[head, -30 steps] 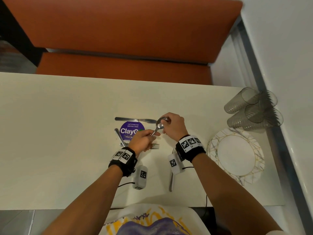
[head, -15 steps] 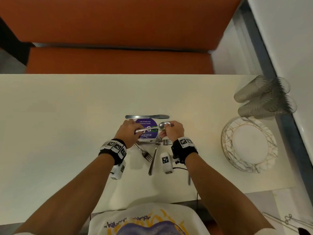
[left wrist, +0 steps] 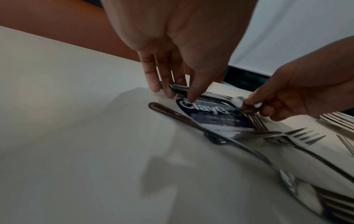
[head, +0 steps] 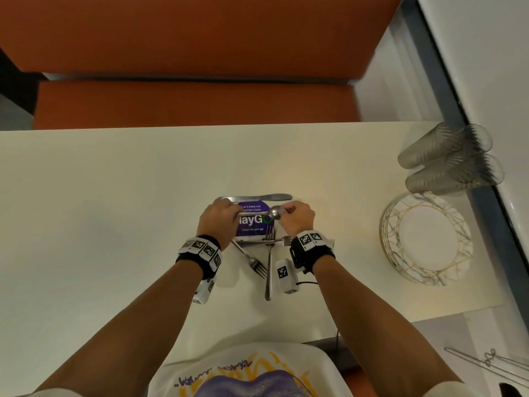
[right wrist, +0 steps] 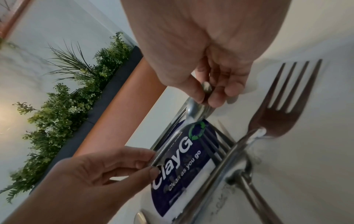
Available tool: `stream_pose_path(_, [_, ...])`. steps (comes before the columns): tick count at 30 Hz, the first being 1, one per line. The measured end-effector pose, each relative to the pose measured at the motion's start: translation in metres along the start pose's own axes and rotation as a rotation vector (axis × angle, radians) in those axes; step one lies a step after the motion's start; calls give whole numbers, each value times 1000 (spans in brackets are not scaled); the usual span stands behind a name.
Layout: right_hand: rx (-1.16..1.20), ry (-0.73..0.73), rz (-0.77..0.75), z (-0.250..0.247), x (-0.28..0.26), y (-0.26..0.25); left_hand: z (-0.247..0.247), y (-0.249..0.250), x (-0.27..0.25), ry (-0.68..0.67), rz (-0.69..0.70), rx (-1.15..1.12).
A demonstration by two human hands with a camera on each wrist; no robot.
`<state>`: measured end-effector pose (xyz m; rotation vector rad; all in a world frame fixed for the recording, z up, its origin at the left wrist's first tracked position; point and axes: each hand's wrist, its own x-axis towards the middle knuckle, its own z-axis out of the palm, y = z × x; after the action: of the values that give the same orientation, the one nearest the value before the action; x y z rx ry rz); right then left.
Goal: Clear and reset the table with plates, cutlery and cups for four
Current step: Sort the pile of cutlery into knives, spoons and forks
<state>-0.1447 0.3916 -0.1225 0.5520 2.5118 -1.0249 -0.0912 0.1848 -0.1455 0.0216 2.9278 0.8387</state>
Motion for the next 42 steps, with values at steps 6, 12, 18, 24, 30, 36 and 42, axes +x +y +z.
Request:
stream_pose_path(6, [17, 49, -28, -2, 3, 3, 6, 4, 4, 67, -31, -4])
stream_pose_path(12, [27, 36, -69, 0, 11, 6, 14, 4, 1, 41, -111, -77])
stream_pose_path(18, [83, -2, -83, 1, 13, 13, 16, 4, 0, 57, -141, -118])
stream_pose_path(24, [148, -46, -85, -4, 13, 18, 14, 0, -5, 51, -146, -166])
stream_pose_path(30, [152, 77, -122, -16, 1, 24, 8, 0, -21, 206, -116, -157])
stream_pose_path(36, [-4, 209, -411, -4, -31, 40, 12, 5, -46, 149, 64, -136])
stream_pose_path(42, [-241, -35, -533, 18, -69, 59, 29, 10, -77, -127, 171, -91])
